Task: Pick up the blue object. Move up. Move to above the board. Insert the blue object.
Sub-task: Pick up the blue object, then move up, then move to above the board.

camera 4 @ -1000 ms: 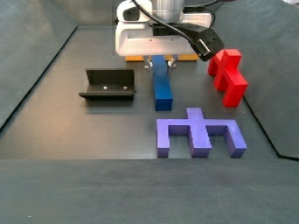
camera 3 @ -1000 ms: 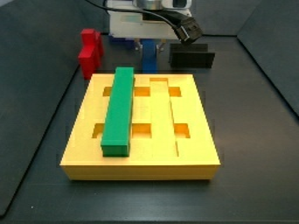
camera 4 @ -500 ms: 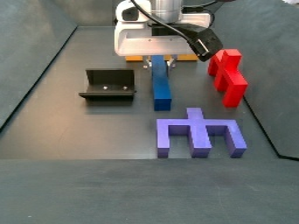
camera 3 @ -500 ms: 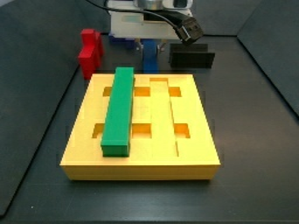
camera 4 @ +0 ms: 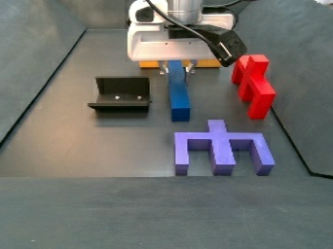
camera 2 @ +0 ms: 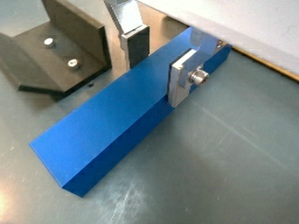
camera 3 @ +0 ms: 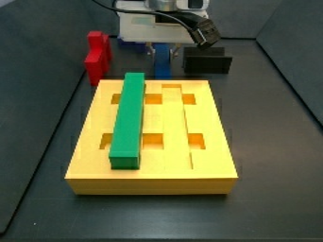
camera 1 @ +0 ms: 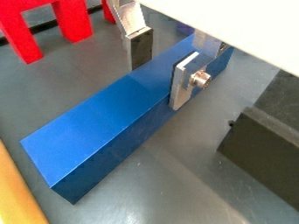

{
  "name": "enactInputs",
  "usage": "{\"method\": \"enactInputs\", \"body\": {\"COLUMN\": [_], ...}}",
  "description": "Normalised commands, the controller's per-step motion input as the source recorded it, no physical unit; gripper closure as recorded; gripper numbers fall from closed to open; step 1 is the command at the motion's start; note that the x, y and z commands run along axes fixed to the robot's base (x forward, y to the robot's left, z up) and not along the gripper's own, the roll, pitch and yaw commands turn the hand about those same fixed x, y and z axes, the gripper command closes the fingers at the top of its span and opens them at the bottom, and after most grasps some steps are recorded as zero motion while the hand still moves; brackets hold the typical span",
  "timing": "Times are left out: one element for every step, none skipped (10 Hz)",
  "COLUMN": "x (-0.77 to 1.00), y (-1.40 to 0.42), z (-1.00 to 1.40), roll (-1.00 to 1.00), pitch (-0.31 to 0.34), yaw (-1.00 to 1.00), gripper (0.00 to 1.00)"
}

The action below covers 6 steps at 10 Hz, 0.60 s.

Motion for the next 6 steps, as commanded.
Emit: {"method": "enactInputs", "body": {"x": [0.00, 0.00, 0.00, -0.02, -0.06, 0.00], "y": [0.00, 0.00, 0.00, 0.05, 0.04, 0.00], "z": [0.00, 0.00, 0.83, 0.80, 0.54, 1.40], "roll": [0.00, 0.00, 0.00, 0.01, 0.01, 0.00], "pitch": [0.000, 0.000, 0.000, 0.014, 0.007, 0.000], "yaw": [0.00, 0.00, 0.00, 0.03, 0.04, 0.00], "gripper": [1.00, 1.00, 1.00, 1.00, 1.00, 1.00]}}
